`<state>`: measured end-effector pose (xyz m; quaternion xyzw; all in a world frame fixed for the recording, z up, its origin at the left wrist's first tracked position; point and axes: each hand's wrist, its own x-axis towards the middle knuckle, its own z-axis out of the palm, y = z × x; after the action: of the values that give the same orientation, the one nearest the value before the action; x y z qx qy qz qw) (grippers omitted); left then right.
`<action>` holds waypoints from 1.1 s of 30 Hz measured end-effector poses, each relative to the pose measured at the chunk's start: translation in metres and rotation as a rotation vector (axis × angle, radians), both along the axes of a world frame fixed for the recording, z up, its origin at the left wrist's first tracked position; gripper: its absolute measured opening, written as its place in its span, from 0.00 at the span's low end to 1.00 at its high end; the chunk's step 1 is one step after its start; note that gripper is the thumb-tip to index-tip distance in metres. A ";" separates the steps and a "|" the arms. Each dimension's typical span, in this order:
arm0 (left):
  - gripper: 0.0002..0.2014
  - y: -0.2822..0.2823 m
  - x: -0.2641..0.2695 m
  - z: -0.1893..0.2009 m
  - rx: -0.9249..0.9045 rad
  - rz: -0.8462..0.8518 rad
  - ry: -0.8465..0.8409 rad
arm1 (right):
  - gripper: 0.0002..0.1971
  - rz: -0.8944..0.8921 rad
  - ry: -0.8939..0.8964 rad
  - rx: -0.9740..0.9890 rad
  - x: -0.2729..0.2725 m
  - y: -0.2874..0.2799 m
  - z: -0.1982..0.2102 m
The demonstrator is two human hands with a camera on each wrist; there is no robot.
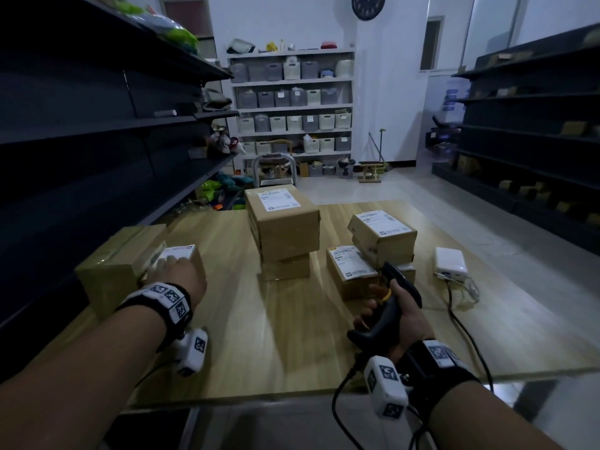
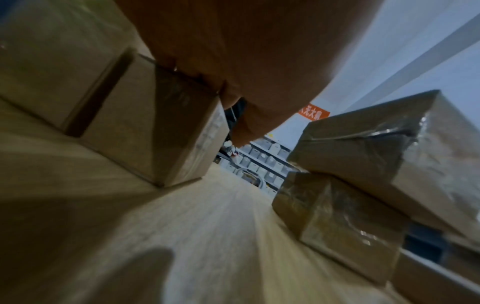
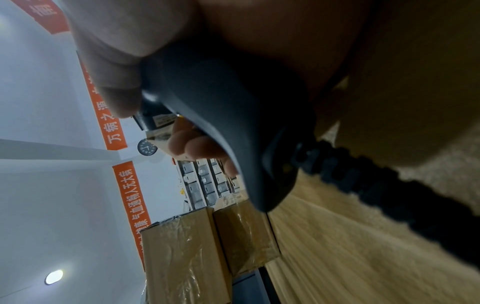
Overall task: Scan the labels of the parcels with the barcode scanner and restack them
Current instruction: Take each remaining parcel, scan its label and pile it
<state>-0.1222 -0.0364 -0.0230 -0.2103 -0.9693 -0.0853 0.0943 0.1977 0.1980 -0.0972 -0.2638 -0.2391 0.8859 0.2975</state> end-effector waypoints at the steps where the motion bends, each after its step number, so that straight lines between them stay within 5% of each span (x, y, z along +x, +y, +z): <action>1: 0.10 -0.001 -0.010 -0.008 -0.032 -0.026 0.031 | 0.21 -0.003 0.001 -0.004 0.000 -0.001 0.001; 8: 0.24 -0.003 0.044 0.014 -0.298 -0.117 -0.010 | 0.21 0.004 0.011 -0.003 0.002 -0.001 -0.002; 13: 0.32 -0.003 0.108 0.026 -0.138 -0.324 -0.158 | 0.20 0.006 0.021 -0.003 0.001 0.001 -0.001; 20: 0.28 0.024 0.172 0.011 0.041 -0.578 -0.197 | 0.21 -0.006 -0.002 0.015 0.000 0.000 -0.004; 25: 0.21 0.016 0.165 -0.001 0.601 -0.347 -0.284 | 0.21 0.007 0.009 0.022 0.000 -0.002 -0.003; 31: 0.57 0.022 0.130 -0.037 0.784 -0.100 -0.842 | 0.22 0.098 0.042 0.040 -0.003 -0.001 -0.002; 33: 0.58 0.026 0.126 -0.043 0.837 -0.127 -0.924 | 0.22 0.108 0.052 0.045 -0.002 -0.004 0.001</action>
<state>0.0042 -0.0103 -0.0664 -0.1542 -0.7801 -0.5452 -0.2655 0.1957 0.1935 -0.0966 -0.2205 -0.2652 0.9016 0.2610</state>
